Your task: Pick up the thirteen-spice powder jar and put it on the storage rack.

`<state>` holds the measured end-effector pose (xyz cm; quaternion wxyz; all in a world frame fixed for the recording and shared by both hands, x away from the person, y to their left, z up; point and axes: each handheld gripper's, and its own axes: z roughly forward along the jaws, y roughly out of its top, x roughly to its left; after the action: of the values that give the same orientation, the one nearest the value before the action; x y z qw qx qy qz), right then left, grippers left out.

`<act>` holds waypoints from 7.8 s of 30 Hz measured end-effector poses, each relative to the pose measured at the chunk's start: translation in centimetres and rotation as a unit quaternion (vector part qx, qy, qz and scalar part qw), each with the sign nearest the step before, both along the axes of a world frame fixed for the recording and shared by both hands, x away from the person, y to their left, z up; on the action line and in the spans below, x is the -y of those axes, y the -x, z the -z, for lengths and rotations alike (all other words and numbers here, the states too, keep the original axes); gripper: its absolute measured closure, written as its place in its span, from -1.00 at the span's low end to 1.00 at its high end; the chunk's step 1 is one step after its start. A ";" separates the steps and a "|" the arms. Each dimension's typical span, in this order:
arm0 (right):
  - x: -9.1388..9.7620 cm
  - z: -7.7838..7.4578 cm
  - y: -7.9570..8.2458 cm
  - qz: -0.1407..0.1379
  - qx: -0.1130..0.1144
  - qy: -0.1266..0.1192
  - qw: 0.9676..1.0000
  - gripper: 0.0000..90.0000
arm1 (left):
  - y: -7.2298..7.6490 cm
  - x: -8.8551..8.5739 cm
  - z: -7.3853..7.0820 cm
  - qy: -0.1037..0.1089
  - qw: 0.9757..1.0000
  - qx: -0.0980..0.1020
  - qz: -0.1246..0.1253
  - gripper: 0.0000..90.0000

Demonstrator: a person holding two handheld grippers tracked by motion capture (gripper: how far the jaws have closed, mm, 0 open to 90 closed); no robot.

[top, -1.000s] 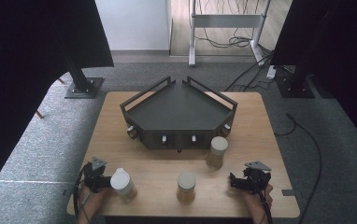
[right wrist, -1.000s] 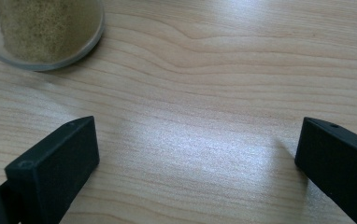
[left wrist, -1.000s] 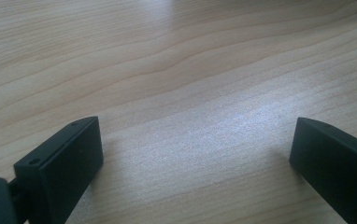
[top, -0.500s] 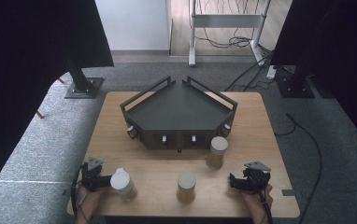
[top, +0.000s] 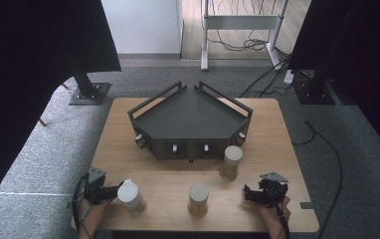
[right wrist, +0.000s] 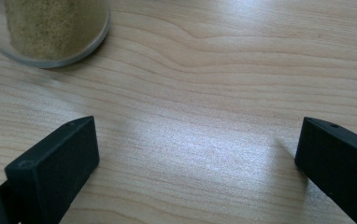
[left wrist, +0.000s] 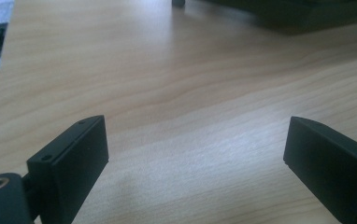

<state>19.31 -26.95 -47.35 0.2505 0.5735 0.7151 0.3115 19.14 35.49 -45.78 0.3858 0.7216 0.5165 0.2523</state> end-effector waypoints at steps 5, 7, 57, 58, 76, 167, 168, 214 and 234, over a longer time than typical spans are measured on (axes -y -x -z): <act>0.0 0.0 0.0 0.000 0.000 0.000 1.000 -1.00 | 0.5 -0.4 -0.5 0.007 1.000 0.009 0.007 -0.85; 0.0 0.0 0.0 0.000 0.000 0.000 1.000 -1.00 | 0.8 -0.9 -0.9 0.015 1.000 0.014 0.015 -0.85; 0.1 0.0 -0.1 -0.003 0.000 0.000 1.000 -1.00 | 7.8 -4.6 -3.7 0.034 0.993 0.038 0.111 -0.84; 0.1 0.0 -0.1 -0.003 0.000 0.000 1.000 -1.00 | 7.8 -4.6 -3.6 0.035 0.992 0.035 0.116 -0.84; 0.1 0.0 -0.1 -0.003 0.000 0.000 1.000 -1.00 | 8.8 -2.7 -2.0 0.049 0.987 0.050 0.147 -0.84; 0.1 0.0 0.0 -0.010 0.000 0.000 1.000 -1.00 | 4.5 5.1 -6.9 0.002 0.991 0.069 0.111 -0.32; 0.1 0.0 0.0 -0.010 0.000 0.000 1.000 -1.00 | 4.3 5.2 -7.2 0.002 0.991 0.070 0.111 -0.32; 0.2 0.0 0.0 -0.016 0.000 0.000 1.000 -1.00 | -4.4 7.7 -16.1 -0.007 0.989 0.095 0.110 -0.32; 0.2 0.0 0.0 -0.018 0.000 0.000 1.000 -1.00 | -8.8 9.9 -17.8 -0.024 0.989 0.108 0.097 -0.32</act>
<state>19.35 -27.15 -47.34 0.2445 0.5603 0.7255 0.3161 27.92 25.55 -28.02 0.4445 0.7457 0.3935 0.3026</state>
